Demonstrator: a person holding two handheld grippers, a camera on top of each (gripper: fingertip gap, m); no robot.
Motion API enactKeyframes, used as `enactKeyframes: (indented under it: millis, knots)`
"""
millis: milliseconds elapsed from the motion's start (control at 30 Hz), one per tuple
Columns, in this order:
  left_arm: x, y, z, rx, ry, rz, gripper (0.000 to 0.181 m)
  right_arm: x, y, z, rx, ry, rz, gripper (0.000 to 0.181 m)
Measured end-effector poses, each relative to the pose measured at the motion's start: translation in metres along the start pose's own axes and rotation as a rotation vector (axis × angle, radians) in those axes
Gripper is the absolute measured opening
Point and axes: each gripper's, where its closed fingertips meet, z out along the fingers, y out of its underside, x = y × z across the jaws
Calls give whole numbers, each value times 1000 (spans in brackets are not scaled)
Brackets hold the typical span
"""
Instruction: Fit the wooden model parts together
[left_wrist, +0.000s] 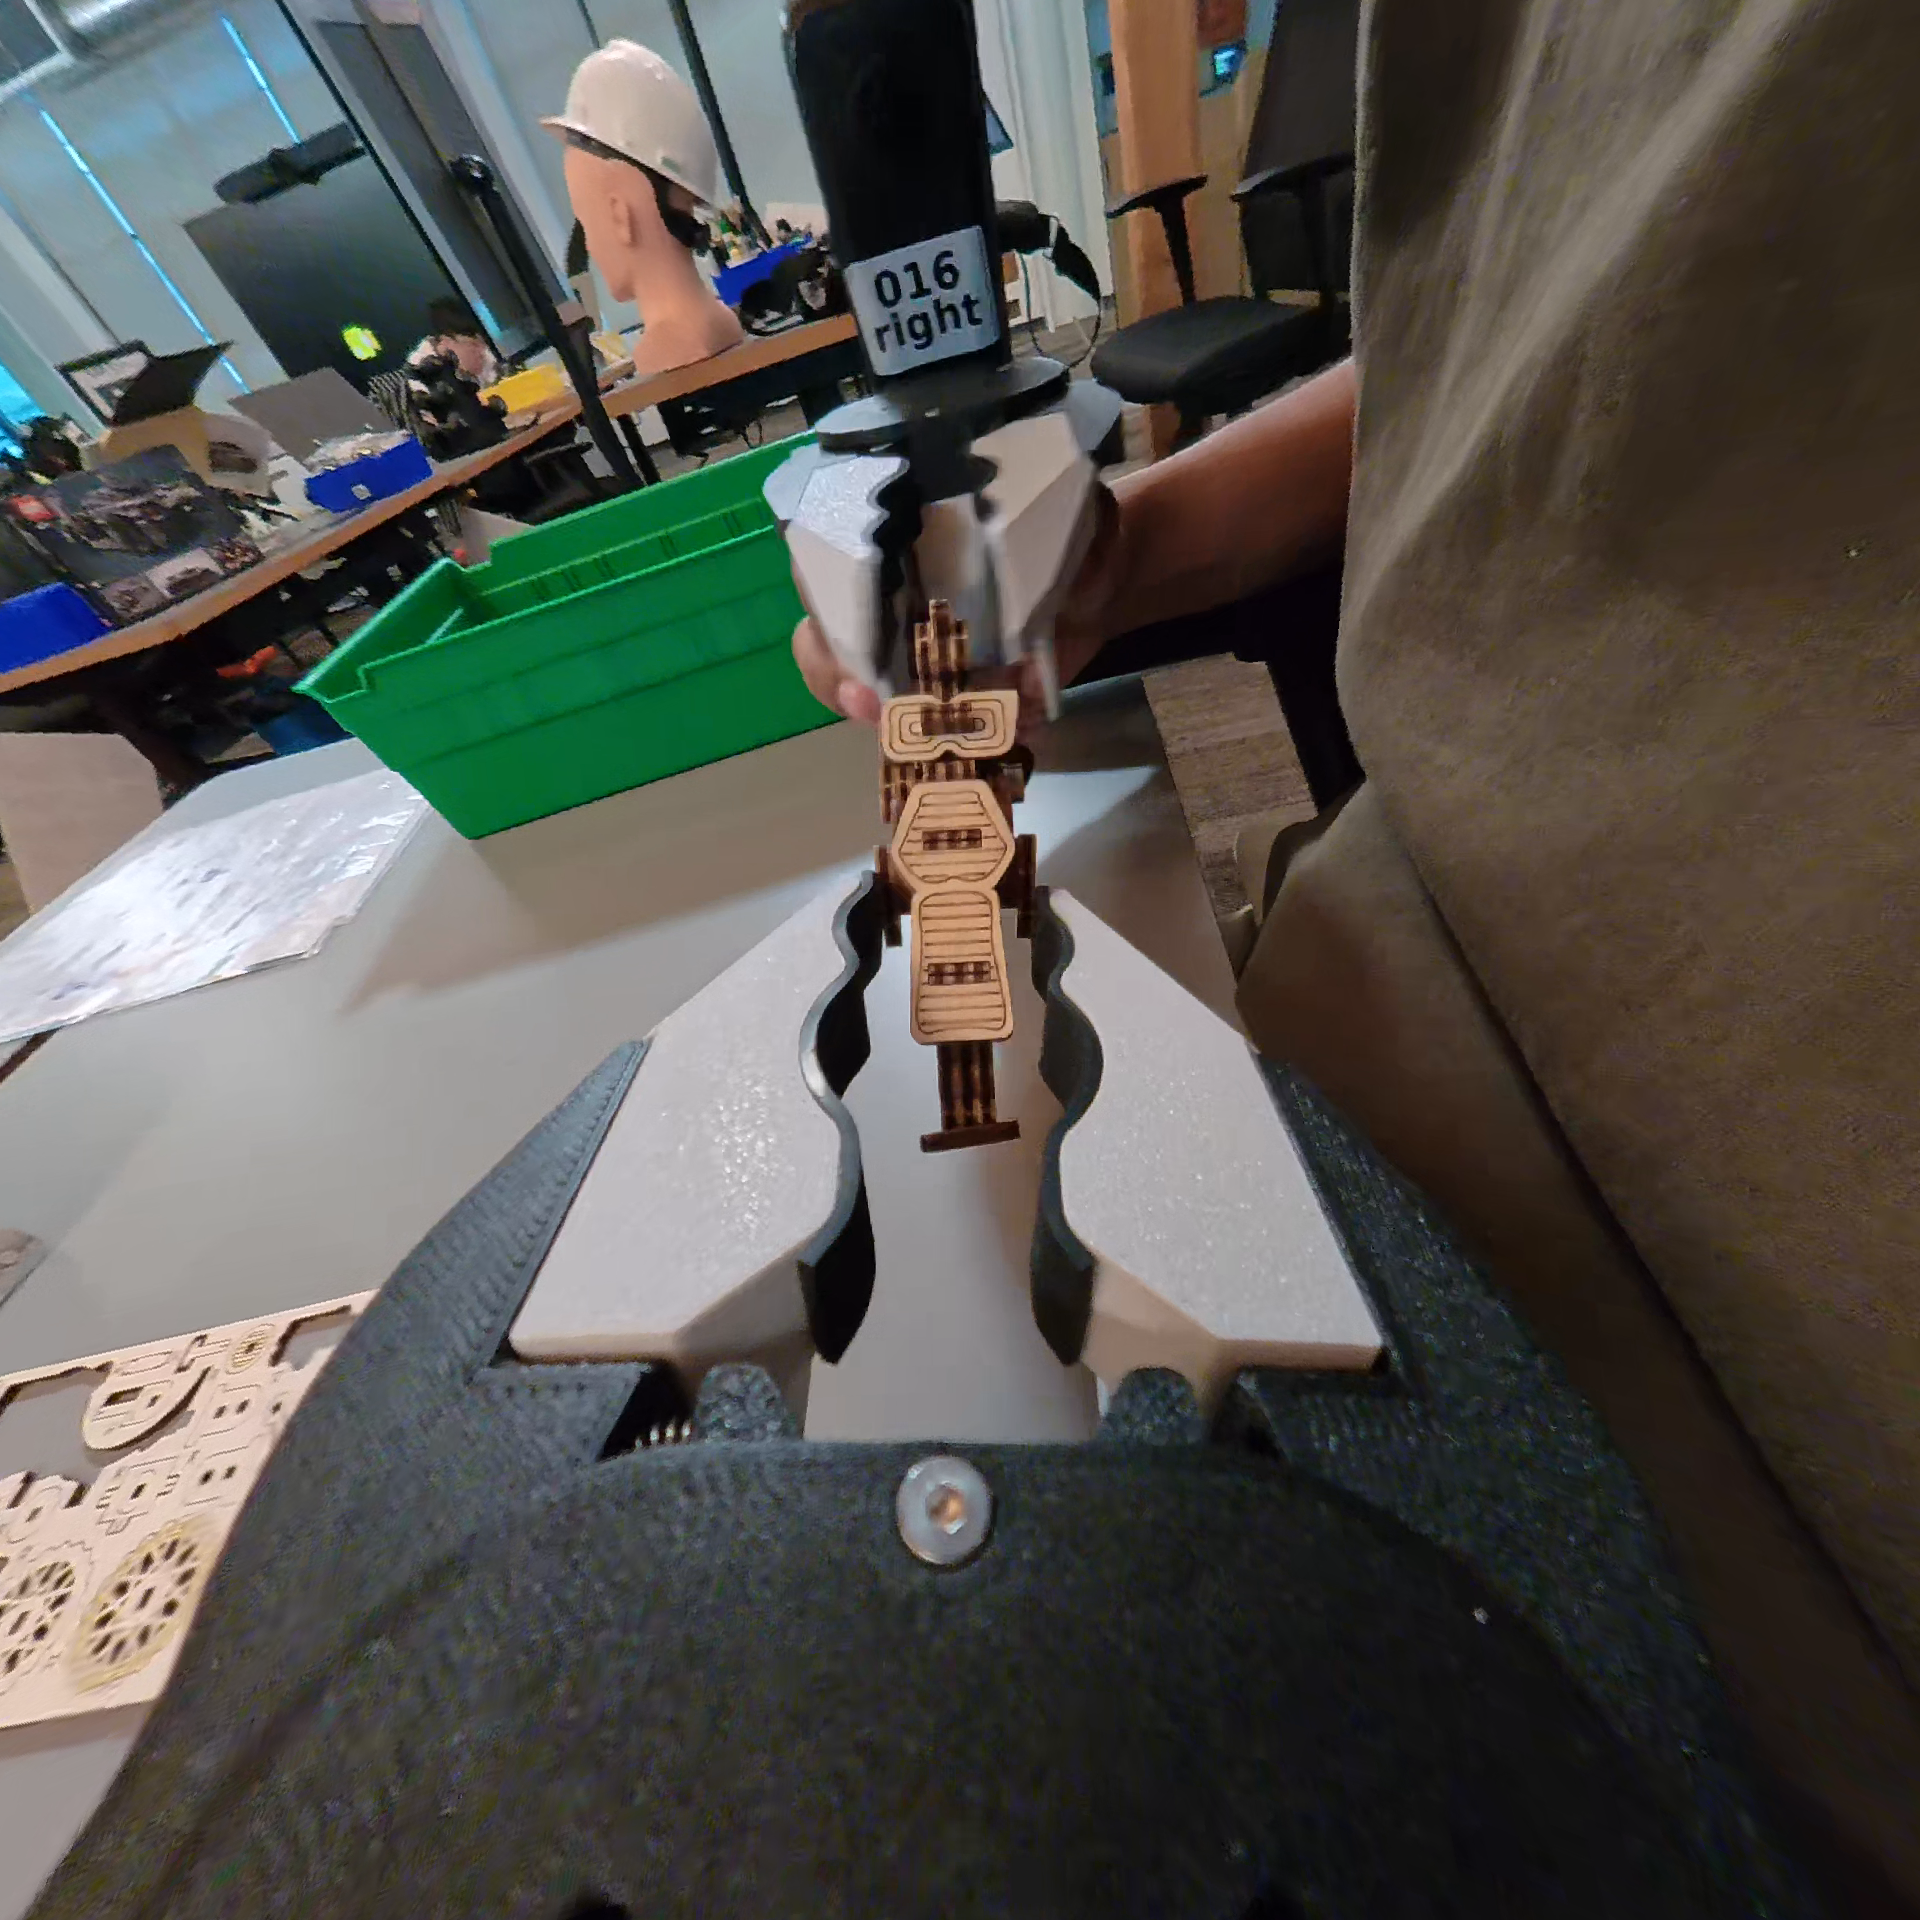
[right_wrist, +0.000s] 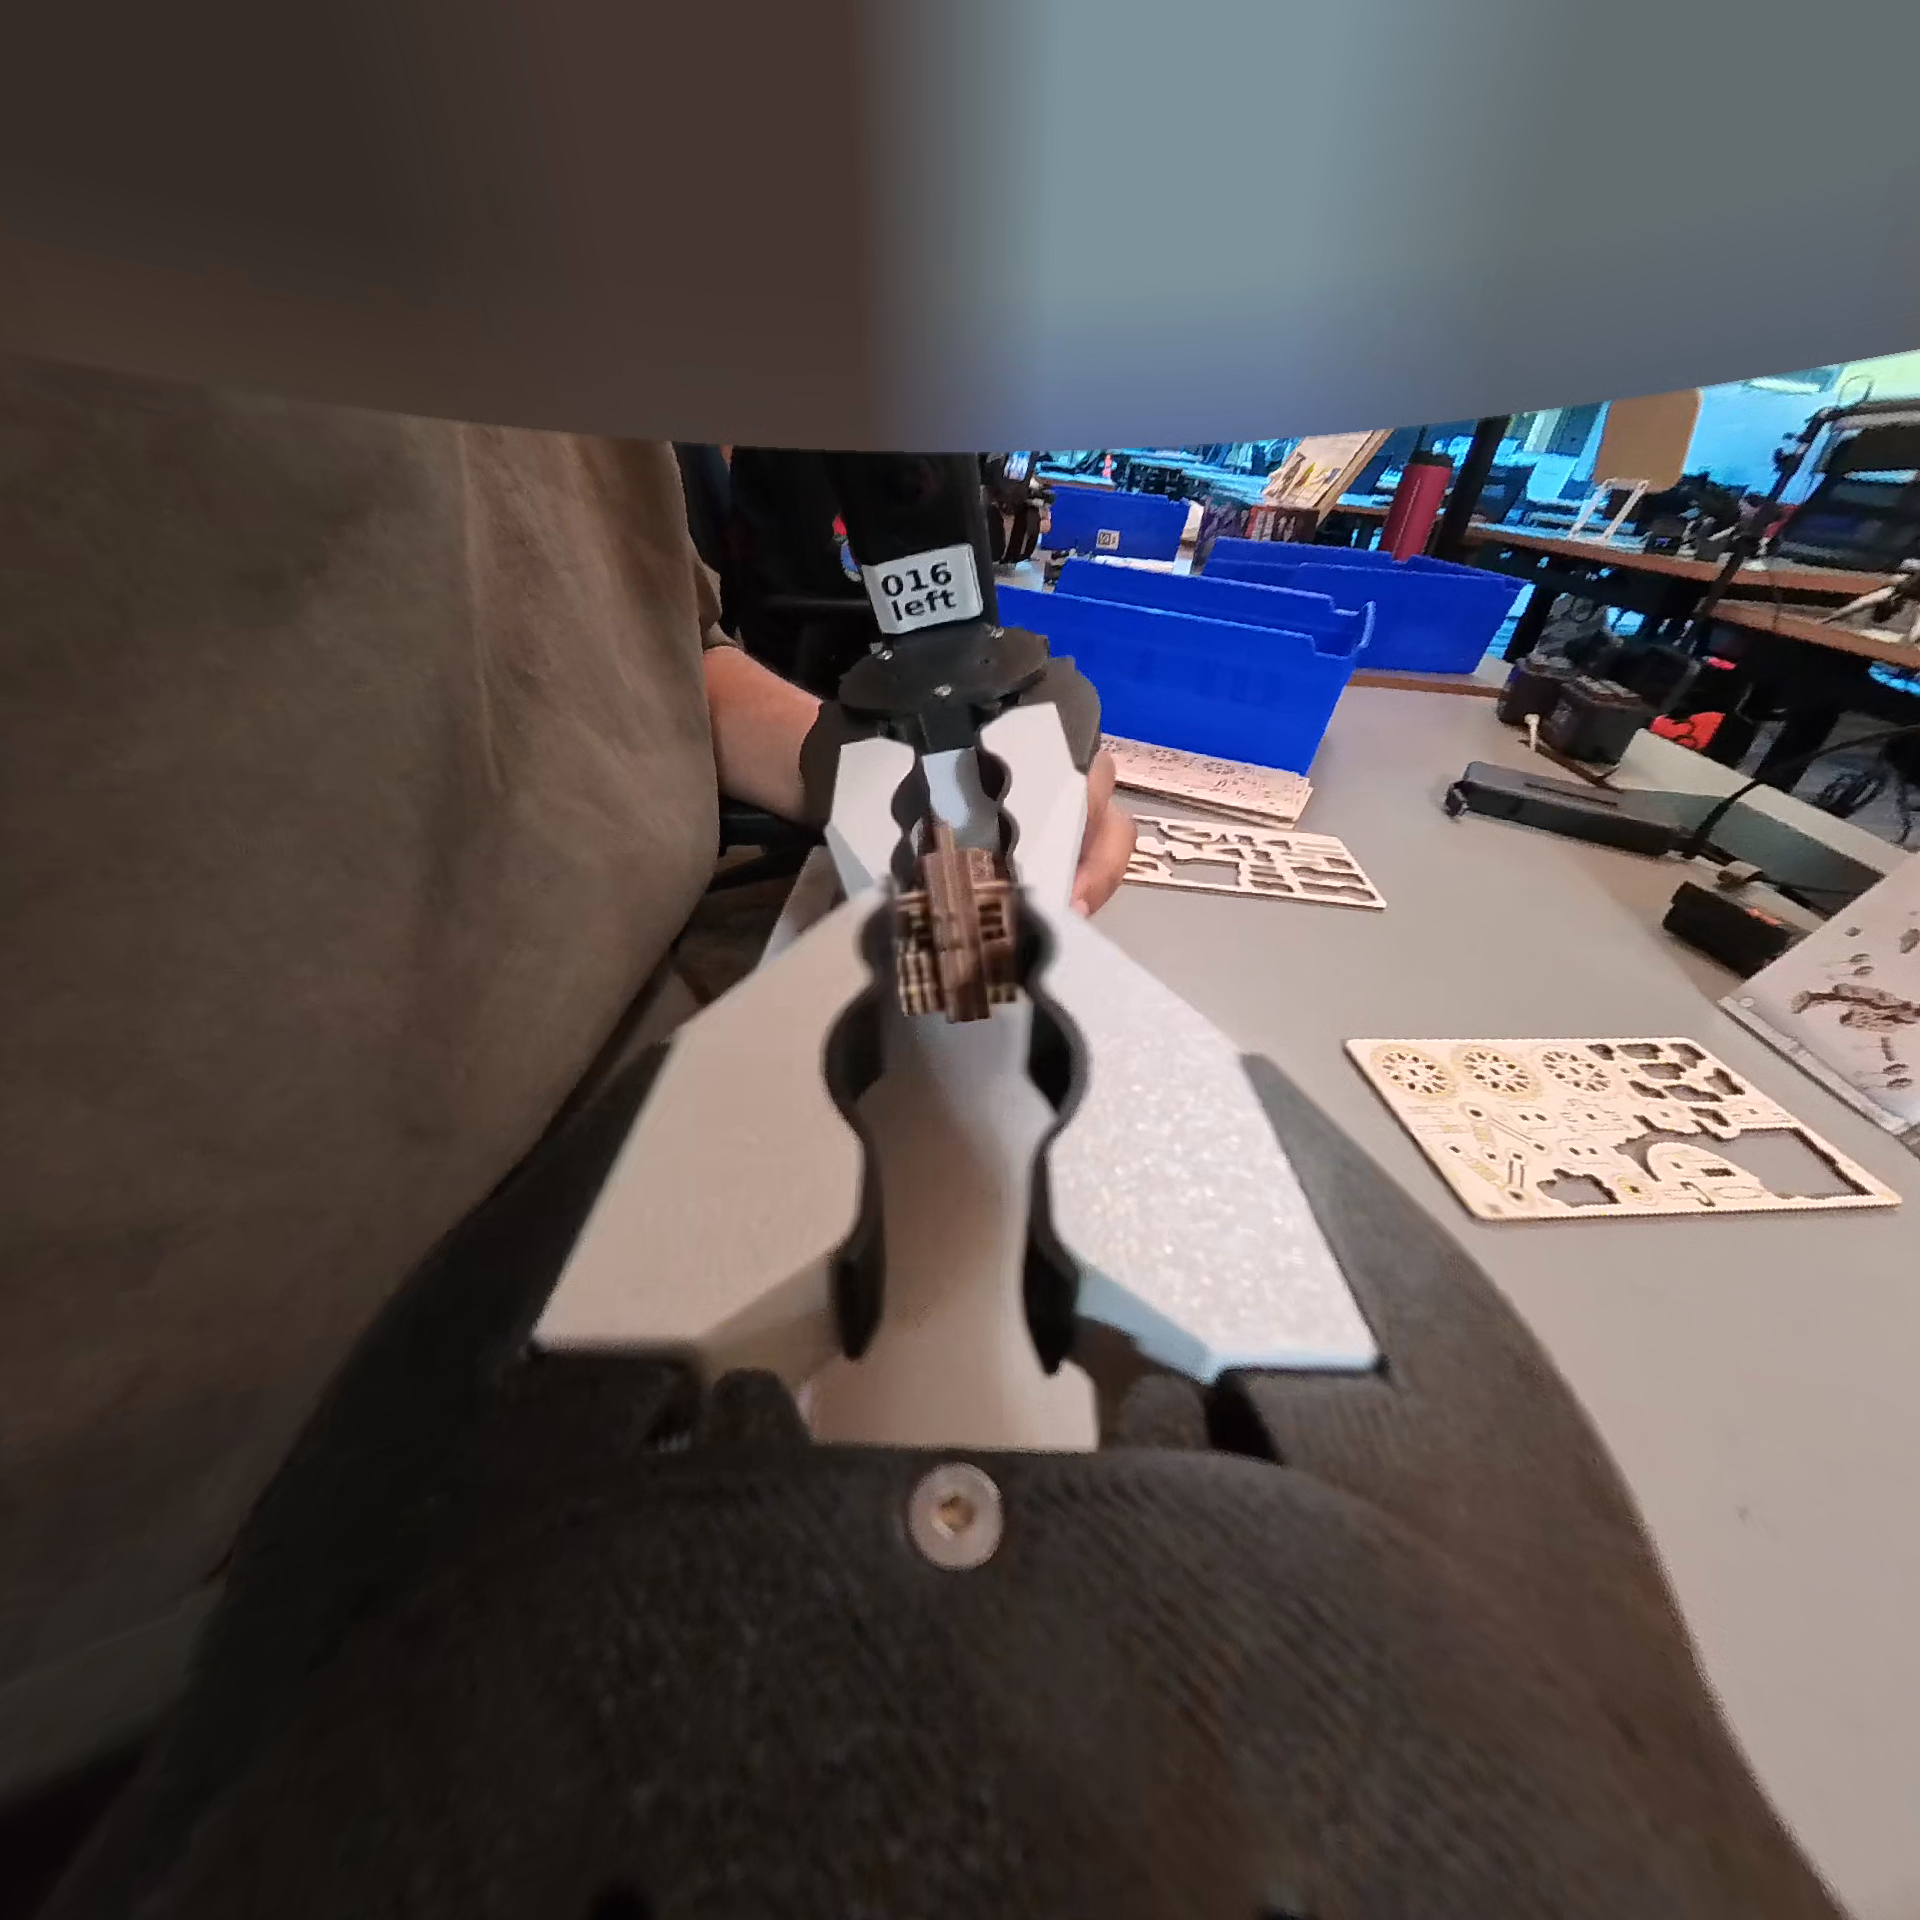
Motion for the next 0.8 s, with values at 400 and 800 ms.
enactKeyframes:
  millis: [400, 800]
  knots:
    - [-8, -11, -6, 78, -21, -51, 25, 11, 13, 1, -55, 71, -35, 53]
    - [-49, -50, -26, 517, 84, -820, 25, 47, -13, 8, 216, 136, 434, 27]
